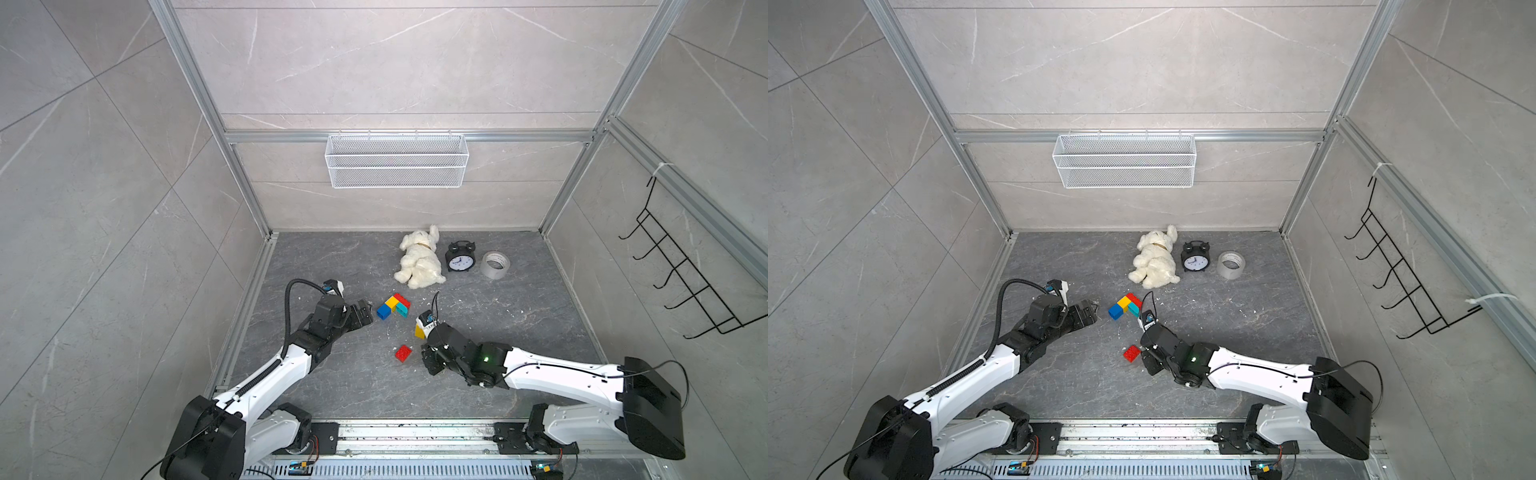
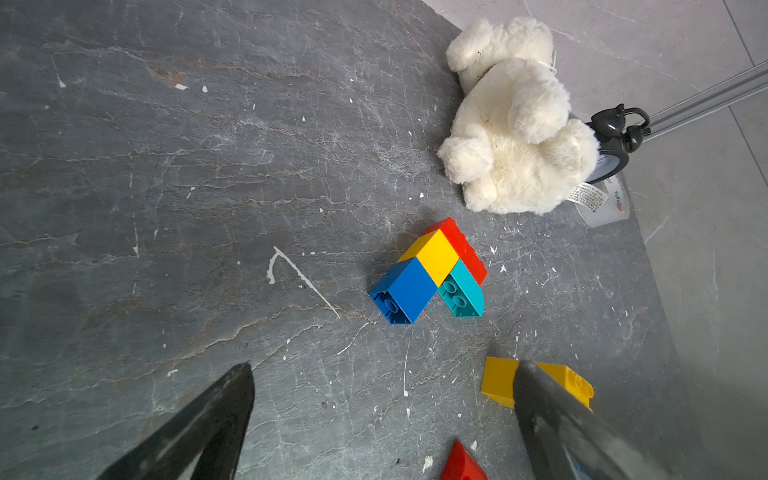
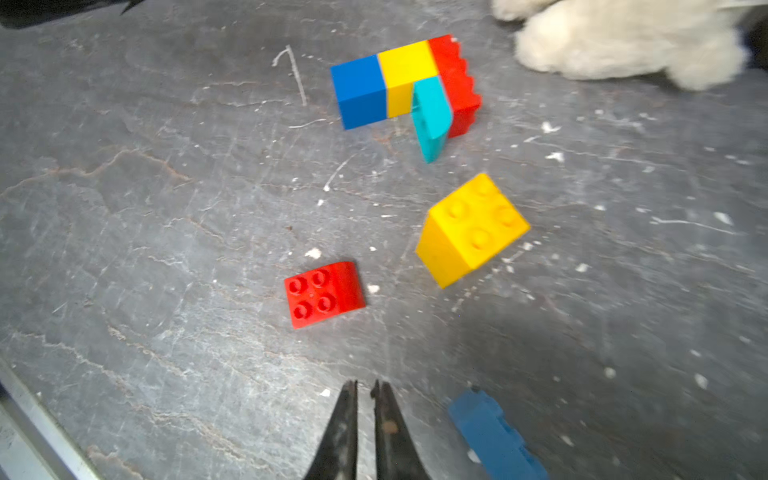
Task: Assemble the letter r with lego
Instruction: Adjust the lego brick at the center of the board.
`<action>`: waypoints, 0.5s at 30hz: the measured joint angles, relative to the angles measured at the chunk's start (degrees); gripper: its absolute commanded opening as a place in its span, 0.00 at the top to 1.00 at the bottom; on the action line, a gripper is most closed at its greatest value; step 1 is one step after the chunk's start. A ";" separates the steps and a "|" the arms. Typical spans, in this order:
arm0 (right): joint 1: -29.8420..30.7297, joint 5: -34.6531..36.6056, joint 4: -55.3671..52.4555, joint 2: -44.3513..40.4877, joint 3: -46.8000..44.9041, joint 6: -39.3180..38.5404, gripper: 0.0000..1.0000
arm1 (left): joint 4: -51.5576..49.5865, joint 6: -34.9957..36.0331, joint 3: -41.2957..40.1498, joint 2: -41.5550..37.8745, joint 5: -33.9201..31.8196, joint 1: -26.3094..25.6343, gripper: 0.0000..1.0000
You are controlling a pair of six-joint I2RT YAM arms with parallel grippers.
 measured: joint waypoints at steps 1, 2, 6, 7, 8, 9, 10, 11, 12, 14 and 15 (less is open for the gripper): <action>-0.20 1.27 -1.68 -0.48 -0.02 0.79 0.86 | 0.15 0.00 0.00 0.44 0.13 0.00 0.01; -0.37 2.32 -3.04 -0.70 -0.13 1.60 0.86 | 0.35 0.00 0.00 0.87 0.39 0.00 0.01; -1.01 4.87 -6.16 -1.01 -2.16 4.83 0.86 | 0.96 -0.02 0.00 2.32 1.42 0.02 0.01; -1.01 5.16 -6.58 -1.01 -2.89 5.46 0.85 | 0.96 0.00 0.00 2.49 1.51 0.02 0.01; -1.05 5.18 -6.84 -1.01 -3.56 6.08 0.85 | 0.96 0.00 0.00 2.56 1.53 0.02 0.01; -1.07 5.16 -6.97 -1.01 -4.17 6.54 0.85 | 0.96 0.00 0.00 2.60 1.57 0.02 0.01; -1.05 5.09 -7.02 -0.98 -4.66 6.93 0.86 | 0.96 0.00 0.02 2.60 1.60 0.02 0.01; -1.07 5.05 -6.99 -0.79 -4.96 7.39 0.86 | 0.96 0.00 0.09 2.60 1.62 0.02 0.01; -1.09 4.92 -6.88 -0.55 -5.09 7.74 0.86 | 0.92 0.00 0.20 2.60 1.66 0.02 0.01; -1.14 4.66 -6.43 0.44 -5.35 8.37 0.86 | 0.94 0.02 0.42 2.60 1.66 0.02 0.01; -1.16 4.55 -6.05 0.94 -5.55 8.57 0.86 | 0.96 0.02 0.48 2.60 1.66 0.02 0.01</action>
